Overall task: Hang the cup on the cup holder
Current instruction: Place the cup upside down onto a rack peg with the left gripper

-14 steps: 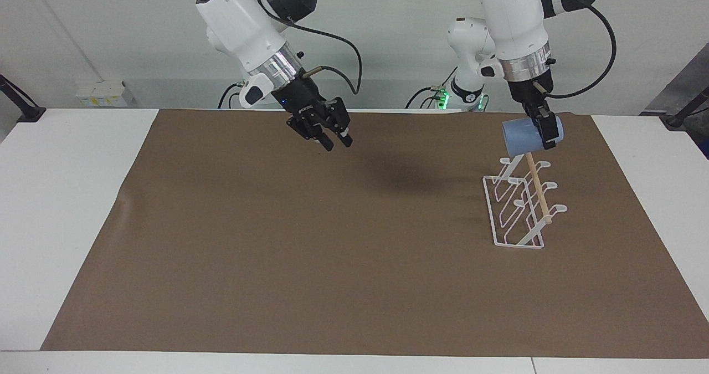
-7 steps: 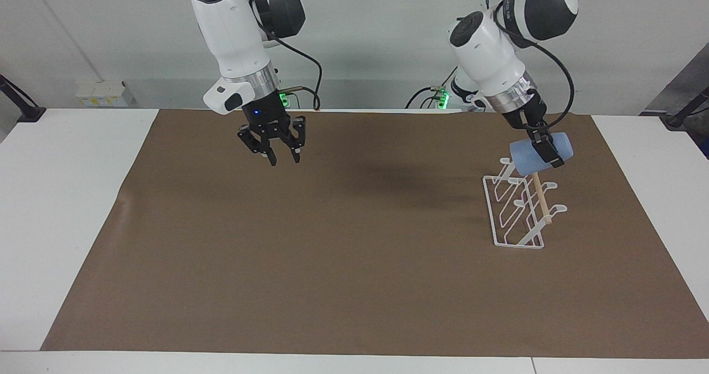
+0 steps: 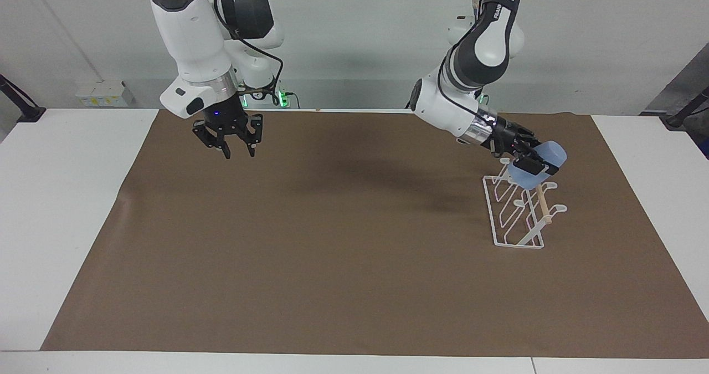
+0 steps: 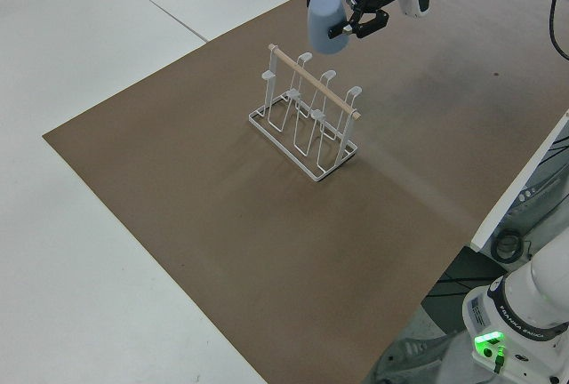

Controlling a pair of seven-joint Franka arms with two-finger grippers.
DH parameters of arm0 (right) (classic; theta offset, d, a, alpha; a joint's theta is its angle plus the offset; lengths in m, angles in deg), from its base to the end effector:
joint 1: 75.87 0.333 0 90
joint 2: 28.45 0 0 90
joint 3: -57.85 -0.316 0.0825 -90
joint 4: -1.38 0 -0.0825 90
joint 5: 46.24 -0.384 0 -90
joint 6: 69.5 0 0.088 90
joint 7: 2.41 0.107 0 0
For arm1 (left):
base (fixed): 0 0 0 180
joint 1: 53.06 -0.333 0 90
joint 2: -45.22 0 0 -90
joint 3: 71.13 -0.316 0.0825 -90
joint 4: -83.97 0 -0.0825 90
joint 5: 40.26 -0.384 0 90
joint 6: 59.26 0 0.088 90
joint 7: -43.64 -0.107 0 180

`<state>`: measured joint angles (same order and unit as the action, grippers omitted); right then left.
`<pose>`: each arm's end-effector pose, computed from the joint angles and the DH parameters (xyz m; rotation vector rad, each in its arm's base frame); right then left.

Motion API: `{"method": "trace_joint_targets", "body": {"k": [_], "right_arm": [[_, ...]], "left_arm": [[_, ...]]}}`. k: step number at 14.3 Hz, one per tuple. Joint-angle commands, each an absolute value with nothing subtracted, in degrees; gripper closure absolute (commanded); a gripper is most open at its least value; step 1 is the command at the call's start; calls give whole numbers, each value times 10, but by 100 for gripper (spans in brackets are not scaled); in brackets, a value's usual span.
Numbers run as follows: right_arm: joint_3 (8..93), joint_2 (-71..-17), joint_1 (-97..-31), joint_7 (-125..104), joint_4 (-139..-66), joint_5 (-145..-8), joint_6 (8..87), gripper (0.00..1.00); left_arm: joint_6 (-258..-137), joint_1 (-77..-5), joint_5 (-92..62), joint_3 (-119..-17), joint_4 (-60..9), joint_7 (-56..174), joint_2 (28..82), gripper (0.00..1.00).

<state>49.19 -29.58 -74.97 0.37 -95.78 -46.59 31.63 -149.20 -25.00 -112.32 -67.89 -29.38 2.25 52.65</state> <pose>0.5658 0.0951 0.5712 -3.1210 -0.1831 -0.0759 0.5263 -0.1996 0.4361 -1.2747 1.3987 0.6250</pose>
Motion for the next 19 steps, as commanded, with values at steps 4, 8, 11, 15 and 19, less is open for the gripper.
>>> {"method": "trace_joint_targets", "body": {"k": [4, 8, 11, 15, 19], "right_arm": [[486, -279, -768, -14, -975, -455, 295, 38], [485, -272, -769, -14, -990, -455, 301, 29], [486, -272, -774, -14, -990, -455, 301, 22], [486, -272, -778, -13, -990, -456, 303, 7], [486, -273, -786, -5, -989, -457, 303, 0]], "left_arm": [[-1486, -241, -1163, -686, -272, 78, 573, 100], [-1491, -242, -1164, -685, -273, 78, 574, 100], [-1495, -242, -1164, -686, -274, 78, 573, 100], [-1498, -243, -1166, -687, -274, 79, 573, 100], [-1506, -246, -1178, -687, -276, 82, 573, 91]]}}
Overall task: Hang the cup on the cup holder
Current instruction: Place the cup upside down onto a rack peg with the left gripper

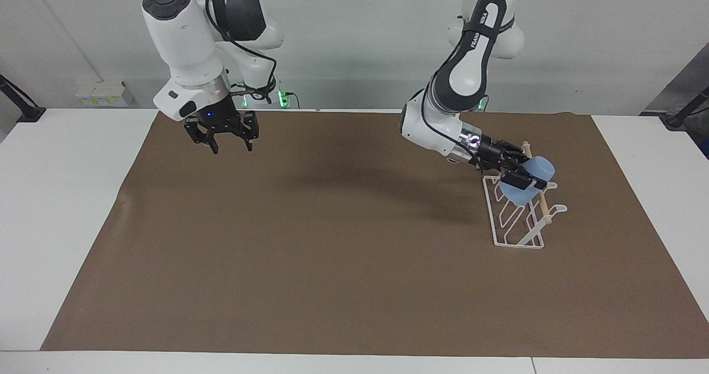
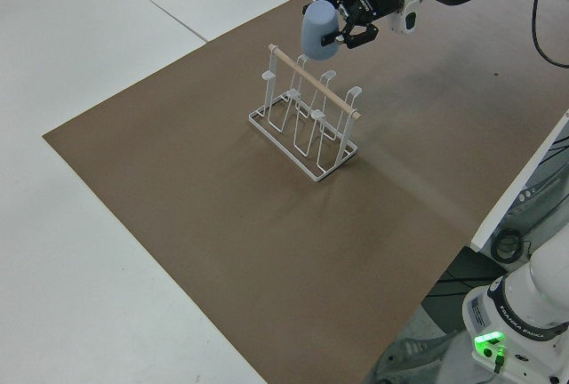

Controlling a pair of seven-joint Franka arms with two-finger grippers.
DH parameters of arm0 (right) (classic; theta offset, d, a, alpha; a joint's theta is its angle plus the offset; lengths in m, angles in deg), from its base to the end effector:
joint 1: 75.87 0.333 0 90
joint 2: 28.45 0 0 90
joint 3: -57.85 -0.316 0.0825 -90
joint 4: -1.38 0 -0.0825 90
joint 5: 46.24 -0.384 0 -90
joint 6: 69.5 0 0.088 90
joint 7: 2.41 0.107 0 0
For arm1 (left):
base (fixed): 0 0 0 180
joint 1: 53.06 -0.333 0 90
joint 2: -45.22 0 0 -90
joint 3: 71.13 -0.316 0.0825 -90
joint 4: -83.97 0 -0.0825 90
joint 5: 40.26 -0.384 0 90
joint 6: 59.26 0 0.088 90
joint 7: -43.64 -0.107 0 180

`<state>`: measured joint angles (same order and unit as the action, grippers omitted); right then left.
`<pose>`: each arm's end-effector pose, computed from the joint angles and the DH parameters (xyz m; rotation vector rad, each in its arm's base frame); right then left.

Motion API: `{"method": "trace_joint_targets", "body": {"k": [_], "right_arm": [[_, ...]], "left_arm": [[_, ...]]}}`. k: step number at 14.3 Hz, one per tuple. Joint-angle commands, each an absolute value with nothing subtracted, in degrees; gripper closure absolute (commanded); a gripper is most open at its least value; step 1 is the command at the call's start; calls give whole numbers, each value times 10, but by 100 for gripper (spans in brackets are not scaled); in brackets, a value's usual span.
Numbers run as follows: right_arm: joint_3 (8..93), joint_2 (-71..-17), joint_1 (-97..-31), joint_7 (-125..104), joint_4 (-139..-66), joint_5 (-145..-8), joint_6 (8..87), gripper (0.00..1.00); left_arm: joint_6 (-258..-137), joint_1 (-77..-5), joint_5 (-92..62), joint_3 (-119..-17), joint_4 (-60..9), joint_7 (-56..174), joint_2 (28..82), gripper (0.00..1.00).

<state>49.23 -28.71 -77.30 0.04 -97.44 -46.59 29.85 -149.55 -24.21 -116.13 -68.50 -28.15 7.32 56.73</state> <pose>0.5601 0.0711 0.5629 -3.1319 -0.1281 -0.0066 0.5395 -0.2077 0.4107 -1.2396 1.3409 0.5859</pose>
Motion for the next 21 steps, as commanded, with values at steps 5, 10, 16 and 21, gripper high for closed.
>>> {"method": "trace_joint_targets", "body": {"k": [5, 10, 16, 21], "right_arm": [[486, -273, -785, 36, -988, -457, 303, 0], [486, -273, -786, 44, -988, -457, 306, 0], [485, -274, -785, 47, -988, -466, 308, 0], [485, -273, -785, 45, -987, -466, 305, 0]], "left_arm": [[-1514, -249, -1183, -689, -275, 83, 573, 88], [-1518, -253, -1184, -691, -275, 83, 574, 86], [-1521, -255, -1185, -691, -274, 85, 574, 78], [-1523, -256, -1195, -691, -275, 83, 573, 0]]}}
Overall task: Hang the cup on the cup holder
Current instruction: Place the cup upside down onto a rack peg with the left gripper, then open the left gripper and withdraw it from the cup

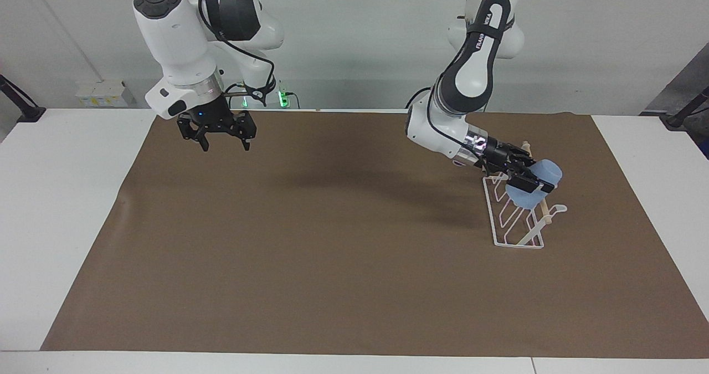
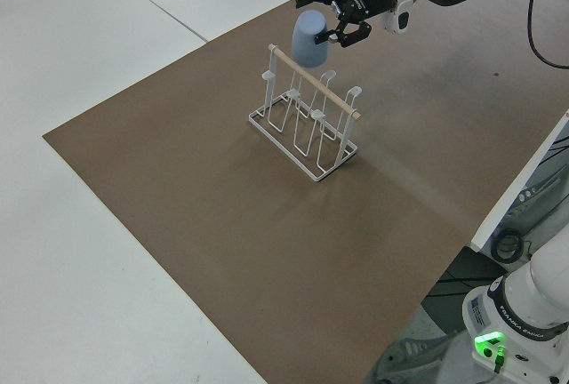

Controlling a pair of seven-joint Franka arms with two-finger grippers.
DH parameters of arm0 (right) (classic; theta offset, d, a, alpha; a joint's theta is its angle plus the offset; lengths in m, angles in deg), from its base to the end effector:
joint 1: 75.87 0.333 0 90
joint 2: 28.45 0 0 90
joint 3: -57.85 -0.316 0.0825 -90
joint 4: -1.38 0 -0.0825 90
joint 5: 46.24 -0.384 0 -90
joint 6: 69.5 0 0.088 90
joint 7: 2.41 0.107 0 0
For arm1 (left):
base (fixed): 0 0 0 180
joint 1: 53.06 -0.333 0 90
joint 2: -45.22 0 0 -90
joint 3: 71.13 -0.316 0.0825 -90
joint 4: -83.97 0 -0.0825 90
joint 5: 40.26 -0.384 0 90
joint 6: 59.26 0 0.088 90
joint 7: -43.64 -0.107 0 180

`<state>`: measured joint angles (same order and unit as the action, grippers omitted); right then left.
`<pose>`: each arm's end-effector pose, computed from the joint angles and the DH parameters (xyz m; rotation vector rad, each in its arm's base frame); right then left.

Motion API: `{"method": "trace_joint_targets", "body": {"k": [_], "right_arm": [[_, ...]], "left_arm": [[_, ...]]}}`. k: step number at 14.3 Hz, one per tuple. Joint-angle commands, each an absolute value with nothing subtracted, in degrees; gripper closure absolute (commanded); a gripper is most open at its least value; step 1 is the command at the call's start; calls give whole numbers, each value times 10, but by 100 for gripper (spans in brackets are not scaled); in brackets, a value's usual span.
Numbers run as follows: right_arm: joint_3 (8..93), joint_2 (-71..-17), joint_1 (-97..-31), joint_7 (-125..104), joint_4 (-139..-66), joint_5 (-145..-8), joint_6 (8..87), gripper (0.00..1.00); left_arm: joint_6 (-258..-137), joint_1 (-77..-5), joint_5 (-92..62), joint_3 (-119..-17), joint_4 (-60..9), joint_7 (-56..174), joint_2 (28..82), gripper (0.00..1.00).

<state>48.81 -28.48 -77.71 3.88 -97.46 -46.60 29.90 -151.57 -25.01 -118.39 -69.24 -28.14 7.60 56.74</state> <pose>0.5593 0.0712 0.5651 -3.1341 -0.0233 -0.0132 0.5486 -0.1982 0.4128 -1.2193 1.3334 0.5612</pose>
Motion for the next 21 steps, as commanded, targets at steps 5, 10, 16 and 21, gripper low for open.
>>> {"method": "trace_joint_targets", "body": {"k": [5, 10, 16, 21], "right_arm": [[485, -272, -799, 45, -985, -466, 305, 0], [485, -272, -799, 45, -985, -466, 305, 0], [485, -272, -799, 45, -985, -466, 305, 0], [485, -272, -799, 45, -985, -466, 305, 0]], "left_arm": [[-1525, -257, -1186, -689, -270, 84, 562, 0], [-1509, -261, -980, -696, -227, 83, 488, 0], [-1509, -345, -716, -702, -210, 81, 392, 0], [-1504, -362, -633, -702, -207, 82, 371, 0]]}}
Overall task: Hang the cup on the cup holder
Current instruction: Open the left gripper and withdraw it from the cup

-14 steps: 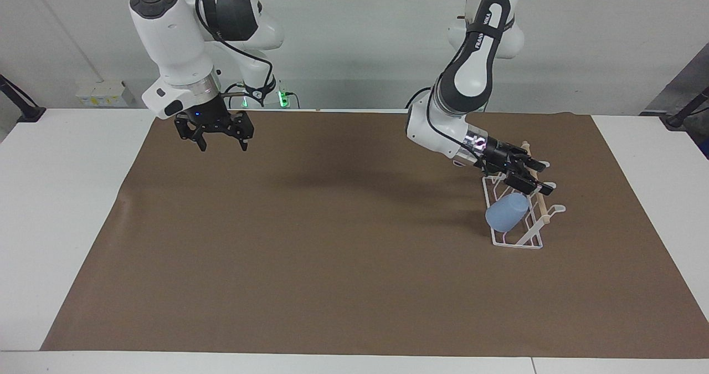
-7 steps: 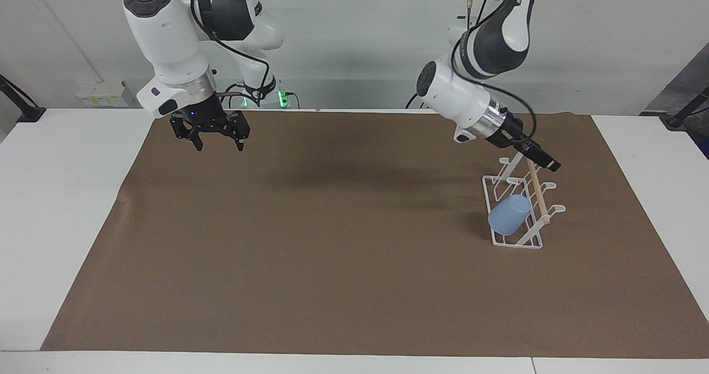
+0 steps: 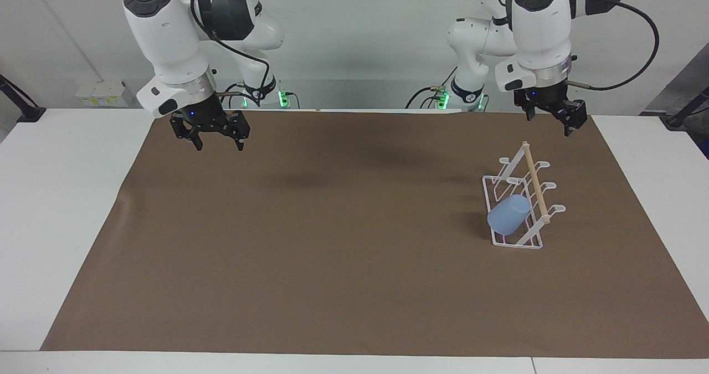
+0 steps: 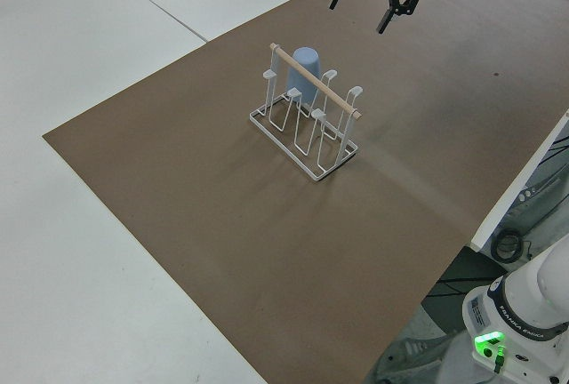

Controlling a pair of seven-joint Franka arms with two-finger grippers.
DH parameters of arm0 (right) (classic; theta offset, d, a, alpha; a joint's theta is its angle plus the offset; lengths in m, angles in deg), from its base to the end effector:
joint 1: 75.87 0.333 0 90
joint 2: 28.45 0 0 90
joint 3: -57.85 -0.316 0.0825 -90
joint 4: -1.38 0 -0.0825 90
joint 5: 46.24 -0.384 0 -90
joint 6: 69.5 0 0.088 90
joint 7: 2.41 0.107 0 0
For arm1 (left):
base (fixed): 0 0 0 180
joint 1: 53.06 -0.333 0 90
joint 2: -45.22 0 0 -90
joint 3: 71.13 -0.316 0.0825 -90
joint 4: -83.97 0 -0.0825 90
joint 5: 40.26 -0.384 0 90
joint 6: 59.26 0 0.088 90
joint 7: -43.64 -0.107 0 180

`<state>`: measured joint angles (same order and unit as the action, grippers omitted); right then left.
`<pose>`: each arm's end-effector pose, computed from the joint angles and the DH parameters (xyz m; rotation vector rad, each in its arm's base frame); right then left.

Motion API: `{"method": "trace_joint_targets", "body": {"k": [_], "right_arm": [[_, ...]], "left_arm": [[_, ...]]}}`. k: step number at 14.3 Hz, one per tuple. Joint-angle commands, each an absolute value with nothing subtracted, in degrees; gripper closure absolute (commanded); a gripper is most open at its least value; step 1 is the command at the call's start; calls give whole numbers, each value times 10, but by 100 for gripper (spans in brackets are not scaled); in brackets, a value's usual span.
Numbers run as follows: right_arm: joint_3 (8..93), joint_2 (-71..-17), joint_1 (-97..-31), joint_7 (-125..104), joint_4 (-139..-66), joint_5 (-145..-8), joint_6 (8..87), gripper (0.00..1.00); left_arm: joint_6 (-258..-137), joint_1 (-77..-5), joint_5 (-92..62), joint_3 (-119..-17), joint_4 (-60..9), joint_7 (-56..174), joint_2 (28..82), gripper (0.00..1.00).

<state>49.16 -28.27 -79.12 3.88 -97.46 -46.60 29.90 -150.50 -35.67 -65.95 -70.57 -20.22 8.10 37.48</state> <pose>0.5603 0.0540 0.5671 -3.1344 0.0248 -0.0192 0.4983 -0.1139 0.5919 -2.3955 1.2533 0.2160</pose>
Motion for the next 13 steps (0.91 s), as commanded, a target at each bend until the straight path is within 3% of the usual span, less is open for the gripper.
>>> {"method": "trace_joint_targets", "body": {"k": [1, 6, 11, 13], "right_arm": [[485, -273, -799, 45, -985, -466, 305, 0], [485, -273, -799, 45, -985, -466, 305, 0], [485, -272, -799, 45, -985, -466, 305, 0], [485, -273, -799, 45, -985, -466, 305, 0]], "left_arm": [[-1504, -364, -610, -705, -203, 85, 369, 0], [-1496, -445, -455, -717, -92, 100, 388, 0], [-1410, -463, -446, -718, 8, 233, 433, 0], [-1406, -470, -413, -726, 18, 263, 442, 0]]}}
